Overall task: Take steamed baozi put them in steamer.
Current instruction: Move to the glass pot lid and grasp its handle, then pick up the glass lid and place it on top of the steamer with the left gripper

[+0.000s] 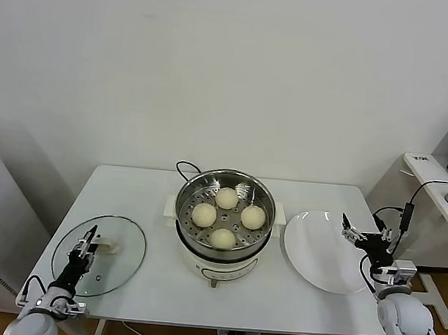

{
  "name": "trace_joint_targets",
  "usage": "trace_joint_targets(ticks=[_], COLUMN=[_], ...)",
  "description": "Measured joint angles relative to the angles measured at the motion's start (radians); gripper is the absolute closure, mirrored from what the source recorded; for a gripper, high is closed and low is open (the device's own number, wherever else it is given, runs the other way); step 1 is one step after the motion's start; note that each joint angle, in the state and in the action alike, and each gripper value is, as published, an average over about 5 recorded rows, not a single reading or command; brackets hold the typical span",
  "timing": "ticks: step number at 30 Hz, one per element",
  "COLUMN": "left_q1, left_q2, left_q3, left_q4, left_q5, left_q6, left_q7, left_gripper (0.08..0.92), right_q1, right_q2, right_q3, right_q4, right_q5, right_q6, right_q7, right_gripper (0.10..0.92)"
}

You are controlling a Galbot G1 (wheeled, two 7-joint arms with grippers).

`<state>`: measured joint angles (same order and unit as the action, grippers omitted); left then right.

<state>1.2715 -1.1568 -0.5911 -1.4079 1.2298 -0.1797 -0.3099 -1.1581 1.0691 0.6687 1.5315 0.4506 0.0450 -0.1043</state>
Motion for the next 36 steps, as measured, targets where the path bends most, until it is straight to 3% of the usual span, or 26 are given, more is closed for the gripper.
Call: trace_joint_targets(ticks=[12,26,36], left_q1=[0.009,-0.042,-0.158], left_q2=[0.023,0.101,0.132], left_q3=[-0.023,0.001,0.150], left_q4=[-0.045,-0.252,-0.382], left_q5=[-0.027,-0.156,-0.143], left_q6=[-0.026,0.101,0.297], left_q7=[-0.006,0.154,0.312], left_gripper=[0.867,0.888,0.888], right_q1=[-0.001,-0.003,-0.004], right_q2=[-0.015,-0.018,-0.025], right_q3=[0.013,0.018,0.025], right_q4=[0.006,0.023,0.026], right_q5=[0.003,0.012,0.012], right_q6=[-0.005,-0.010,-0.009], right_q7=[0.002,-0.007,-0.007], right_gripper=[0.203,0.203,0.203])
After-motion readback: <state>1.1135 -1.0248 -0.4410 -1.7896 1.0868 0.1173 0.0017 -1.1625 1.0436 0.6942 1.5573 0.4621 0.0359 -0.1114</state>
